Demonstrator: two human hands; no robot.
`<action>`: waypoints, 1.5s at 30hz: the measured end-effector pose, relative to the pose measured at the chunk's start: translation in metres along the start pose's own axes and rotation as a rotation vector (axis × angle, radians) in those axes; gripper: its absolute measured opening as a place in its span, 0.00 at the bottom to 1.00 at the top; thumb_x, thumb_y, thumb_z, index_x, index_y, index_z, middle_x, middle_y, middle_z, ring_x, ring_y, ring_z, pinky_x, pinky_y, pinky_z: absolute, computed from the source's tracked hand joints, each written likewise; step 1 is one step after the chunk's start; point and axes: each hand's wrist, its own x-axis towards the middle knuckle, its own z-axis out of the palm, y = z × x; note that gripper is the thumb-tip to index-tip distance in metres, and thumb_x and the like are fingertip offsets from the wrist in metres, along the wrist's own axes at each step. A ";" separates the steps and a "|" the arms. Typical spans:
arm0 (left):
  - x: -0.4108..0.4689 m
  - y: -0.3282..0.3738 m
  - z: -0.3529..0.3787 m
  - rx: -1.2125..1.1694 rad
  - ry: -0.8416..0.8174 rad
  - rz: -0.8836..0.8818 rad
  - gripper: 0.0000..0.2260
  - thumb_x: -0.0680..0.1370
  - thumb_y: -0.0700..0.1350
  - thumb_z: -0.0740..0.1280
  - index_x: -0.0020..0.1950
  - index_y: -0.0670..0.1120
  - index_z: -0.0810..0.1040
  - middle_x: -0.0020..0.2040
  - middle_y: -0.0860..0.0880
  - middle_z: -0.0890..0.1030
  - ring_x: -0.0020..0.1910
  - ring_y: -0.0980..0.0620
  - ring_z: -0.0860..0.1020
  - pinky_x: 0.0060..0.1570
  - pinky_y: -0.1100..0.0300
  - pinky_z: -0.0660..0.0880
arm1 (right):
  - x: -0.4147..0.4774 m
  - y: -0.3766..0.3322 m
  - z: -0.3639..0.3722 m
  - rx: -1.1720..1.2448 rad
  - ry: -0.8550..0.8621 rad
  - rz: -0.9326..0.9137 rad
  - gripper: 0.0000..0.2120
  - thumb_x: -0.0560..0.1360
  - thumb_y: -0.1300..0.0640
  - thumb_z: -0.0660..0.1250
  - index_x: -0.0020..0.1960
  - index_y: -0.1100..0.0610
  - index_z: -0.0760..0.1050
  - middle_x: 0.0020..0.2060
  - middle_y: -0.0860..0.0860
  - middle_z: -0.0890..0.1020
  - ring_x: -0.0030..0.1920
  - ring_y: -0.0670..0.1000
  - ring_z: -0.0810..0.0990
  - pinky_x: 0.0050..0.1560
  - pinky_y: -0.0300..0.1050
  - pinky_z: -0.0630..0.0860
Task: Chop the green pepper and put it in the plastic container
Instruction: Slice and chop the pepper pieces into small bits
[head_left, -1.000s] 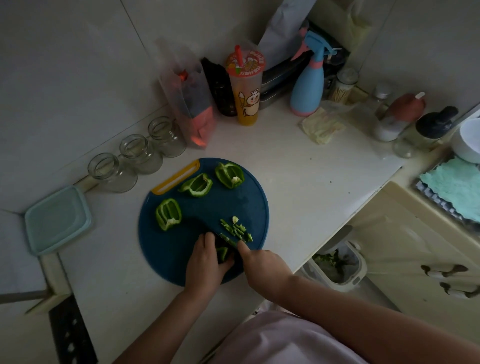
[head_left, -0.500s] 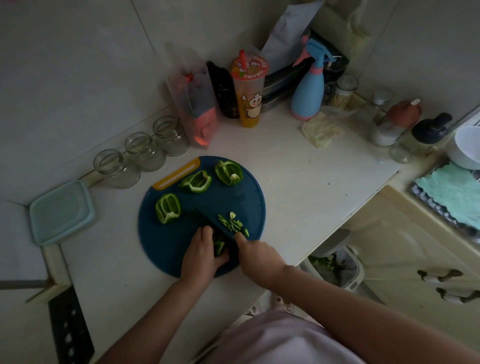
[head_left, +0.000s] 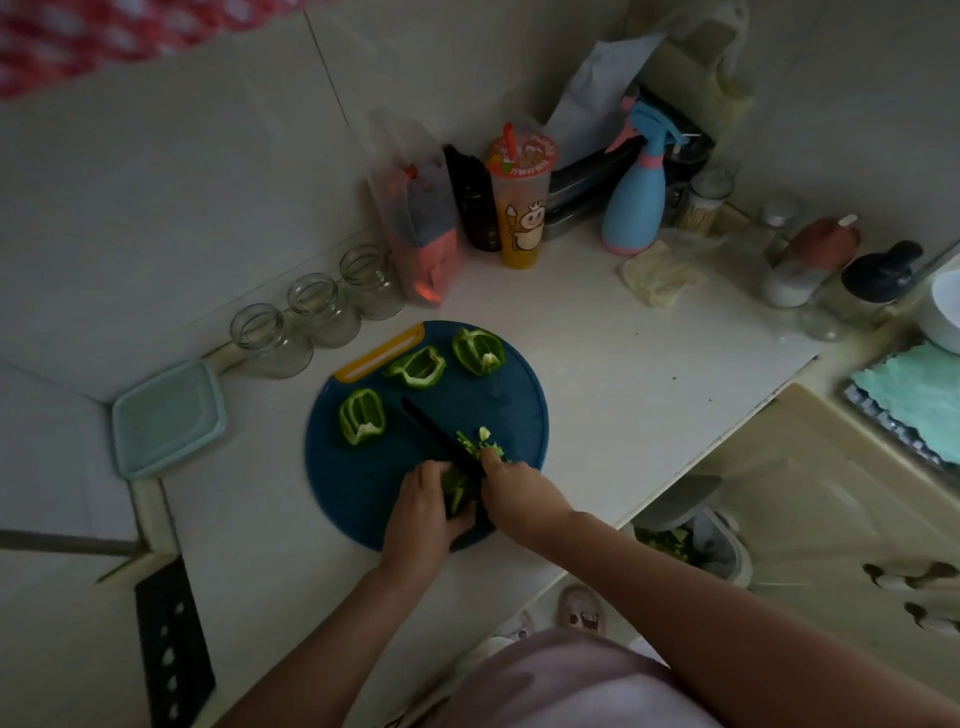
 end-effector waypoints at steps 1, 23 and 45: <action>0.002 -0.001 -0.002 -0.013 0.023 -0.001 0.22 0.68 0.43 0.75 0.58 0.40 0.72 0.52 0.43 0.76 0.54 0.45 0.73 0.49 0.55 0.71 | -0.001 0.003 -0.001 -0.003 0.011 0.005 0.14 0.80 0.58 0.53 0.64 0.61 0.62 0.50 0.62 0.79 0.49 0.62 0.79 0.41 0.49 0.70; 0.012 -0.014 0.009 0.123 0.079 0.141 0.22 0.62 0.43 0.79 0.45 0.40 0.70 0.40 0.43 0.76 0.40 0.43 0.75 0.34 0.53 0.75 | -0.026 0.006 0.004 -0.081 0.045 -0.030 0.09 0.82 0.53 0.51 0.56 0.57 0.63 0.43 0.59 0.79 0.41 0.60 0.78 0.40 0.52 0.74; 0.021 -0.012 0.003 0.194 -0.034 0.106 0.22 0.63 0.45 0.79 0.44 0.37 0.69 0.42 0.39 0.76 0.44 0.39 0.75 0.39 0.50 0.75 | -0.019 0.004 0.011 -0.162 0.012 -0.053 0.11 0.77 0.63 0.55 0.58 0.56 0.62 0.32 0.51 0.69 0.34 0.57 0.72 0.34 0.48 0.70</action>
